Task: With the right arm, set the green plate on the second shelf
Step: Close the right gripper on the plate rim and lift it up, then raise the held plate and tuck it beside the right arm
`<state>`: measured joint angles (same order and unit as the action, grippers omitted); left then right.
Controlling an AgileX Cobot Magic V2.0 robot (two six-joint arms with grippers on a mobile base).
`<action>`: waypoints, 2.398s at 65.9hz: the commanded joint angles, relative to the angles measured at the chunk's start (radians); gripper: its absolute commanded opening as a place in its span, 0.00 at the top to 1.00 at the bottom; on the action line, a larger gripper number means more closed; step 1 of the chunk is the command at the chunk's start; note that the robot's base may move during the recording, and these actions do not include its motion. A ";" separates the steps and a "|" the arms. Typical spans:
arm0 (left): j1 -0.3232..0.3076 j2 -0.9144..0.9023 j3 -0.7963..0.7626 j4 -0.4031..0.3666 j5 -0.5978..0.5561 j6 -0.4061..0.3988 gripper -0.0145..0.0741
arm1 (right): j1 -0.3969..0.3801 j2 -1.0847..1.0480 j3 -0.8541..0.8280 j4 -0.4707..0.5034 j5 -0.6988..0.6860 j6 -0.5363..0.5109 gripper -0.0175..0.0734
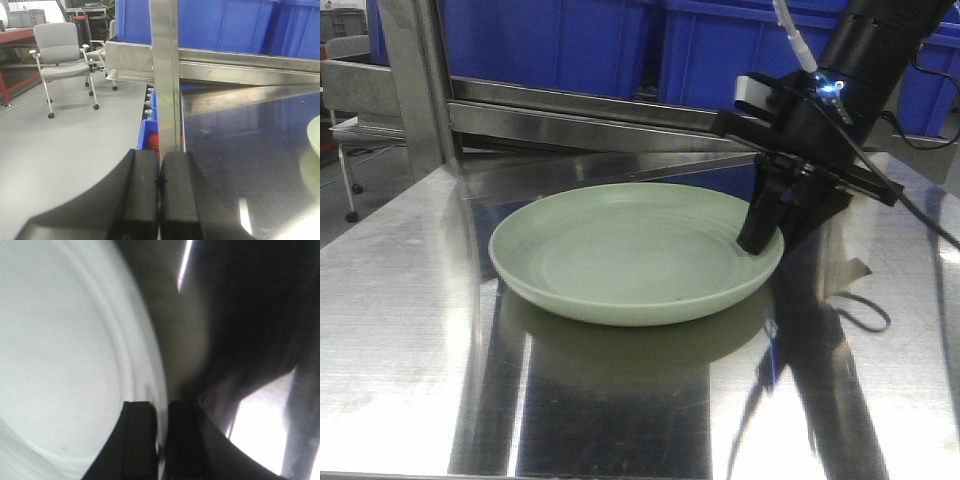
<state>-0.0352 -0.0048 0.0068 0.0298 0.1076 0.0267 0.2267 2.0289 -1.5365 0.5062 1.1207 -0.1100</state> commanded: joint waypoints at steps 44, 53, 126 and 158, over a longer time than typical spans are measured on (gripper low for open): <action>-0.003 -0.021 0.042 -0.007 -0.080 -0.009 0.69 | -0.004 -0.370 -0.022 0.009 -0.125 -0.024 0.75; -0.003 -0.021 0.042 -0.007 -0.080 -0.009 0.69 | -0.004 -0.500 -0.022 -0.024 -0.165 -0.024 0.75; -0.003 -0.021 0.042 -0.007 -0.080 -0.009 0.69 | -0.004 -1.417 0.113 -0.749 -0.106 0.129 0.75; -0.003 -0.021 0.042 -0.007 -0.080 -0.009 0.69 | -0.004 -1.868 0.808 -0.691 -0.555 0.222 0.75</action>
<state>-0.0352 -0.0048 0.0068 0.0298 0.1076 0.0267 0.2267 0.1873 -0.7923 -0.1908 0.7921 0.1006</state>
